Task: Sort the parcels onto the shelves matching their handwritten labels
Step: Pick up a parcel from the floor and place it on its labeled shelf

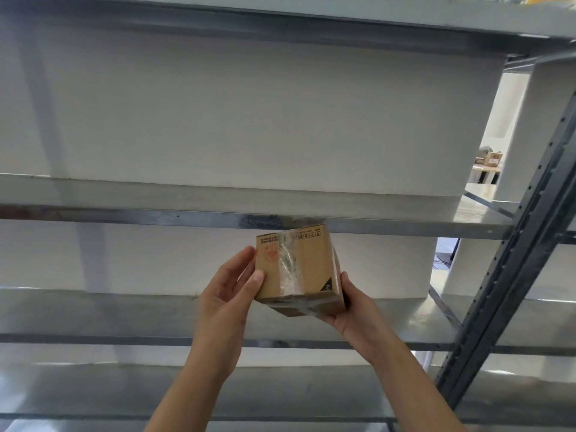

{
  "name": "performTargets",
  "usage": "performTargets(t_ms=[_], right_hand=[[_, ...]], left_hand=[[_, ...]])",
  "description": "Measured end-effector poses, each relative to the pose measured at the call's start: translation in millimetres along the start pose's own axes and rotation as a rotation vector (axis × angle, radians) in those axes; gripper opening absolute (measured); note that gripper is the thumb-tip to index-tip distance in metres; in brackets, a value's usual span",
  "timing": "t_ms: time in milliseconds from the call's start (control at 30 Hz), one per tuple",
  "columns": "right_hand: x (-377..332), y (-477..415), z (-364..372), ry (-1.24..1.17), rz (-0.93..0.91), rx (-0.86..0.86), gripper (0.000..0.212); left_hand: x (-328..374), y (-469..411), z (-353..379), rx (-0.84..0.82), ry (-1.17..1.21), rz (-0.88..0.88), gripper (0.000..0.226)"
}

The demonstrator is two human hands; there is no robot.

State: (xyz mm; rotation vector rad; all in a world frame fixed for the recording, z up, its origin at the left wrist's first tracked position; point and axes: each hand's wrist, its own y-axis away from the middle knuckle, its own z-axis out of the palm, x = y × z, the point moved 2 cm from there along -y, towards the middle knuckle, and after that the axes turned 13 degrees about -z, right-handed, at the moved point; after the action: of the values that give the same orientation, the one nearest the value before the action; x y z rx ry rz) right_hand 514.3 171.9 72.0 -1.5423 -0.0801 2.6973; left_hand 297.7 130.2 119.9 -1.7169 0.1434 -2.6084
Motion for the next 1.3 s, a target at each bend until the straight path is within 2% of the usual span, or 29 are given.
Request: performTargets(t_ms=[100, 367, 467, 633, 700, 833, 967, 1100, 1300], right_hand=[[-4, -2, 3, 0.075, -0.034, -0.009, 0.046], [-10, -6, 7, 0.363, -0.090, -0.078, 0.051], [-17, -4, 15, 0.477, -0.094, -0.044, 0.046], [-30, -11, 27, 0.858, -0.039, -0.003, 0.031], [-35, -10, 29, 0.857, -0.009, 0.020, 0.022], [-45, -6, 38, 0.789, -0.073, -0.073, 0.033], [-50, -4, 43, 0.750, -0.144, -0.057, 0.041], [-52, -2, 56, 0.686, -0.184, -0.038, 0.034], [-53, 1, 58, 0.698, -0.228, 0.028, 0.037]], left_hand=[[0, 2, 2, -0.034, -0.088, -0.059, 0.046], [-8, 3, 5, -0.160, -0.142, -0.170, 0.050], [-10, 2, 4, -0.154, -0.143, -0.150, 0.047], [-7, 2, 7, -0.153, -0.242, -0.035, 0.049], [-2, 0, 6, -0.164, -0.286, 0.014, 0.049], [6, -1, 5, -0.171, -0.292, 0.089, 0.049], [6, 3, 3, -0.166, -0.269, 0.139, 0.052], [6, 3, 0, -0.151, -0.237, 0.162, 0.055], [17, 3, 3, -0.149, -0.256, 0.193, 0.056]])
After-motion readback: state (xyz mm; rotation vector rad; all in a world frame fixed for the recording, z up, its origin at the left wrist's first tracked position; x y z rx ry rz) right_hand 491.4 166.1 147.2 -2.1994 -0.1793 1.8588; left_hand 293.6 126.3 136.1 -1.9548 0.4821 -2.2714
